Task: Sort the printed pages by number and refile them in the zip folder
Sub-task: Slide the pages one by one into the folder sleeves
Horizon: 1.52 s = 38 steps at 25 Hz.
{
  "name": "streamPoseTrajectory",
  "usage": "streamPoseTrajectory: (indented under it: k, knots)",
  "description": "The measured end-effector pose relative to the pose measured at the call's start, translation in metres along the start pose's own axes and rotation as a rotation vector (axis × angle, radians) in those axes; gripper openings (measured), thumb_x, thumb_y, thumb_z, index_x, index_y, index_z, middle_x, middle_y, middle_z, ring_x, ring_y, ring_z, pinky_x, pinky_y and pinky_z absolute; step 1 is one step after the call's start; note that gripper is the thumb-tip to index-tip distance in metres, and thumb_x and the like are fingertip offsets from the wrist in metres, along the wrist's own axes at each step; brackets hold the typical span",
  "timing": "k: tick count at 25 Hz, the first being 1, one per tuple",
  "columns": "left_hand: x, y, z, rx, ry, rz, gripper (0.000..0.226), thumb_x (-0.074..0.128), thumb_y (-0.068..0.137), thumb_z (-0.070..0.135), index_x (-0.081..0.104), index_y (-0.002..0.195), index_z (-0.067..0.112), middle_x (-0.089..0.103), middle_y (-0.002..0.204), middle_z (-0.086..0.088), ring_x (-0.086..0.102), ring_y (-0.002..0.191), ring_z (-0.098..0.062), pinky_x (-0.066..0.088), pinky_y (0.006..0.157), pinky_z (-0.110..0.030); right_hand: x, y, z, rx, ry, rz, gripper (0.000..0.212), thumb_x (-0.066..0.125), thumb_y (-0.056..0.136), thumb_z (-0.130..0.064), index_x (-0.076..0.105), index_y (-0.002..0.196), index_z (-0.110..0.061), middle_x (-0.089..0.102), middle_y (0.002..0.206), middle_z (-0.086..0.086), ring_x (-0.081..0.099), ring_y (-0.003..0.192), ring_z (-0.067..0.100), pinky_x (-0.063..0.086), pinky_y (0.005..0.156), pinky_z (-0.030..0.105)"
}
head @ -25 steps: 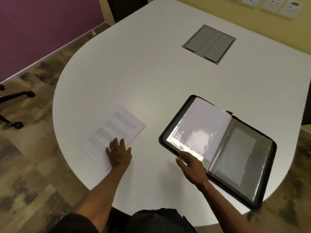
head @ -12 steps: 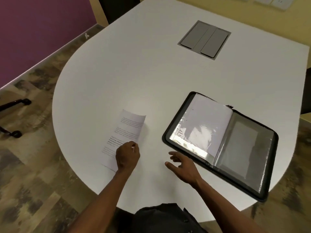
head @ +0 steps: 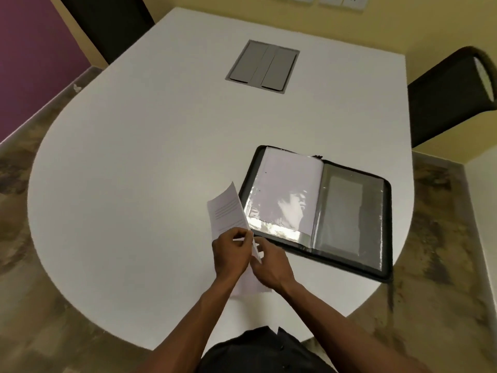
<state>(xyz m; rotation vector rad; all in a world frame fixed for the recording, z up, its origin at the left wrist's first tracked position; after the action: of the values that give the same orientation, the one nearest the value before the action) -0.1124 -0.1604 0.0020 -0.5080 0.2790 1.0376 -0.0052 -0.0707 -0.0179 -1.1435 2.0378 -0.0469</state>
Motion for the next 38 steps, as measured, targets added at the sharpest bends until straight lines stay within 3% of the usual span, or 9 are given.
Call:
streamPoseTrajectory:
  k: [2,4,8,11,15,19,22,29,38]
  knots:
    - [0.023,-0.008,0.012,0.076,0.010,-0.106,0.003,0.072,0.089,0.036,0.069,0.089,0.037,0.064,0.085,0.026,0.064,0.079,0.002,0.039,0.061,0.001,-0.026,-0.007,0.017,0.027,0.093,0.120,0.029,0.058,0.096,-0.019,0.064,0.124,-0.020,0.070,0.113,-0.004,0.065,0.097,0.013,0.047,0.078,0.018]
    - [0.043,-0.015,0.017,0.145,0.033,-0.185,0.008,0.072,0.088,0.039,0.068,0.094,0.040,0.064,0.092,0.027,0.064,0.087,0.003,0.042,0.067,-0.001,-0.046,-0.018,0.050,0.126,0.253,0.179,0.029,0.058,0.096,-0.016,0.065,0.123,-0.022,0.068,0.113,-0.008,0.063,0.094,0.009,0.047,0.076,0.015]
    - [0.074,-0.017,0.001,0.170,0.170,-0.237,0.038,0.075,0.085,0.036,0.066,0.120,0.025,0.061,0.129,0.005,0.056,0.115,-0.011,0.048,0.097,-0.027,-0.068,-0.045,0.123,0.375,0.689,0.200,0.022,0.063,0.095,-0.012,0.066,0.114,-0.022,0.072,0.114,0.002,0.072,0.095,0.020,0.061,0.086,0.043]
    - [0.089,-0.019,-0.011,0.021,0.207,-0.260,0.062,0.075,0.085,0.034,0.049,0.141,0.021,0.047,0.144,-0.003,0.047,0.130,-0.023,0.043,0.107,-0.042,-0.090,-0.068,0.154,0.433,0.864,0.240,0.020,0.062,0.096,-0.007,0.067,0.114,-0.016,0.074,0.110,0.003,0.073,0.097,0.024,0.061,0.086,0.043]
    - [0.117,-0.028,-0.007,-0.157,-0.043,-0.330,0.051,0.066,0.094,0.020,0.048,0.142,0.023,0.058,0.133,-0.003,0.059,0.114,-0.024,0.051,0.095,-0.038,-0.108,-0.087,0.188,0.478,0.952,0.302,0.021,0.063,0.096,-0.007,0.067,0.115,-0.016,0.075,0.110,0.004,0.073,0.097,0.026,0.060,0.086,0.043]
    - [0.147,-0.034,0.010,-0.152,-0.127,-0.386,0.041,0.060,0.097,0.013,0.053,0.135,0.027,0.062,0.124,-0.001,0.063,0.102,-0.019,0.050,0.074,-0.023,-0.121,-0.094,0.213,0.494,0.999,0.352,0.022,0.064,0.096,-0.008,0.068,0.116,-0.014,0.076,0.111,0.006,0.074,0.098,0.027,0.057,0.093,0.049]
    - [0.167,-0.035,0.018,-0.111,-0.084,-0.428,0.041,0.061,0.096,0.015,0.054,0.134,0.028,0.063,0.127,-0.001,0.063,0.105,-0.019,0.054,0.084,-0.031,-0.127,-0.098,0.229,0.511,1.010,0.351,0.023,0.064,0.096,-0.007,0.068,0.118,-0.013,0.075,0.113,0.008,0.073,0.099,0.027,0.057,0.093,0.049]
    - [0.212,-0.021,0.065,0.330,0.411,-0.442,0.044,0.062,0.093,0.015,0.055,0.136,0.016,0.055,0.138,-0.007,0.050,0.128,-0.026,0.039,0.107,-0.037,-0.129,-0.134,0.255,0.579,1.067,0.354,0.019,0.059,0.098,-0.003,0.066,0.109,-0.017,0.073,0.111,0.009,0.072,0.101,0.031,0.057,0.092,0.049]
    - [0.316,-0.032,0.086,0.853,0.920,-0.697,0.027,0.055,0.091,0.013,0.066,0.116,0.015,0.064,0.114,-0.007,0.058,0.108,-0.031,0.051,0.085,-0.040,-0.132,-0.223,0.293,0.690,1.085,0.559,0.017,0.063,0.096,-0.006,0.068,0.107,-0.018,0.077,0.103,0.005,0.074,0.093,0.030,0.060,0.084,0.049]
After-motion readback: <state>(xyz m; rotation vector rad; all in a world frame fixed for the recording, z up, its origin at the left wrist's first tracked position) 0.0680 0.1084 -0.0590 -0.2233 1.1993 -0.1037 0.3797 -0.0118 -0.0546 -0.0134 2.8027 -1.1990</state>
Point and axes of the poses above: each hand's wrist, its own y-axis towards the middle knuckle, its own x-axis out of the palm, z = x × y, the point moved 10 cm from there along y, towards the middle knuckle
